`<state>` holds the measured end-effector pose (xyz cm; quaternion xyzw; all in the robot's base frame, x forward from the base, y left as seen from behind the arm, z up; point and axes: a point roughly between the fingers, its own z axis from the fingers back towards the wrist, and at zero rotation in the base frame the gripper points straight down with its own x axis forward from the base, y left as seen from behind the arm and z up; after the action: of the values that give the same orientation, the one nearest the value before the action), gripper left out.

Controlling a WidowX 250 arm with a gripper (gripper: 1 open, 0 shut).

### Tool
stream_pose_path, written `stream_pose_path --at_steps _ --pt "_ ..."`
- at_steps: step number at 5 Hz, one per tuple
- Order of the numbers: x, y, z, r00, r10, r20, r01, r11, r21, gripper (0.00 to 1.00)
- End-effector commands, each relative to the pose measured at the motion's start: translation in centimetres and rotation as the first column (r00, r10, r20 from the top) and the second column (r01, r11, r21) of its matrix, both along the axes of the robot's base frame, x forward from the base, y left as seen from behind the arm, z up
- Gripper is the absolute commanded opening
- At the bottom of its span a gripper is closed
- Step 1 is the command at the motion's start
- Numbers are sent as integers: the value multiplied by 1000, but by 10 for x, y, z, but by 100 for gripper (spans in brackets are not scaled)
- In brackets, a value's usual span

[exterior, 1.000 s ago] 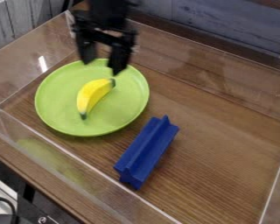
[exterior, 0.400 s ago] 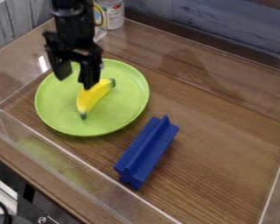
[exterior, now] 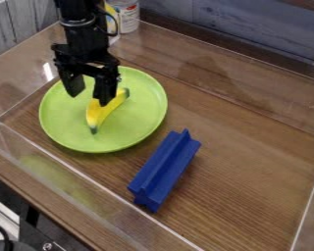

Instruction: Remove the banana from inside the green plate and put it on the table

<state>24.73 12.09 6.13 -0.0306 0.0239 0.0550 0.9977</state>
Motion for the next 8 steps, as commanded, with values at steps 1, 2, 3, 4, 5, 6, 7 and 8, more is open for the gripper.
stream_pose_path --at_steps 1,2,3,4,5,6,7,8 --pt "6 -5 15 999 -4 41 3 1000 10 100" --pt "8 -11 23 999 -4 48 4 1000 7 100" --pt "10 -15 31 998 -7 59 6 1000 6 100" --pt "12 -16 34 997 -7 72 7 1000 5 100" --pt "13 -13 32 997 2 79 -2 1000 5 100" --pt "13 -10 27 996 15 83 -15 1000 4 100" --pt "12 -5 20 996 28 79 -29 1000 4 100" --pt "10 -1 13 997 43 71 -44 999 3 100"
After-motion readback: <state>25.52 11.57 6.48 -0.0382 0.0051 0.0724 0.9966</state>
